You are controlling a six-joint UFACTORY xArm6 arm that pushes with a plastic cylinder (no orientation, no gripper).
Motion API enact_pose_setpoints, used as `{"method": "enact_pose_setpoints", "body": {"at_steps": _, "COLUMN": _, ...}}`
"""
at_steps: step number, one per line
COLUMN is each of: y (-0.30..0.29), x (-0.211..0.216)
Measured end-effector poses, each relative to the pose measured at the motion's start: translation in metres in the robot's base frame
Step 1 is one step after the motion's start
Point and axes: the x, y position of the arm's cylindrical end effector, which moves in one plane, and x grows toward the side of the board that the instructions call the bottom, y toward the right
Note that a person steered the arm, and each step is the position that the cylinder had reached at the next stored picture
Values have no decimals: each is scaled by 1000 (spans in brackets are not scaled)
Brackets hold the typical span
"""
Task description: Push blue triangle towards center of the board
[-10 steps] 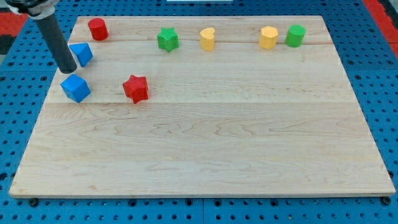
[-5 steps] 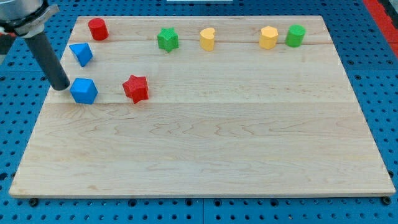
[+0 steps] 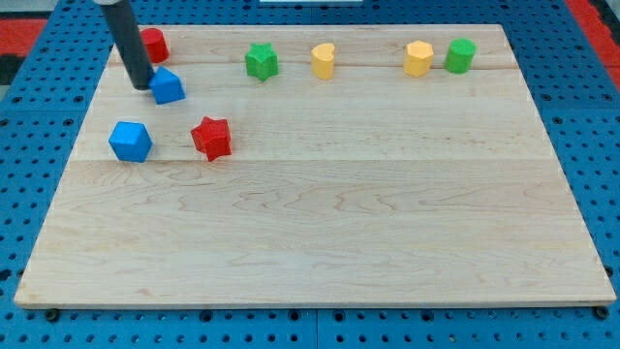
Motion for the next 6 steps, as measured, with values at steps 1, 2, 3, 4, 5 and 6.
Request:
{"method": "enact_pose_setpoints", "body": {"at_steps": 1, "y": 36, "x": 3}}
{"method": "enact_pose_setpoints", "body": {"at_steps": 2, "y": 62, "x": 2}}
{"method": "enact_pose_setpoints", "body": {"at_steps": 3, "y": 88, "x": 2}}
{"method": "enact_pose_setpoints", "body": {"at_steps": 4, "y": 123, "x": 5}}
{"method": "enact_pose_setpoints", "body": {"at_steps": 5, "y": 173, "x": 14}}
{"method": "enact_pose_setpoints", "body": {"at_steps": 6, "y": 196, "x": 54}}
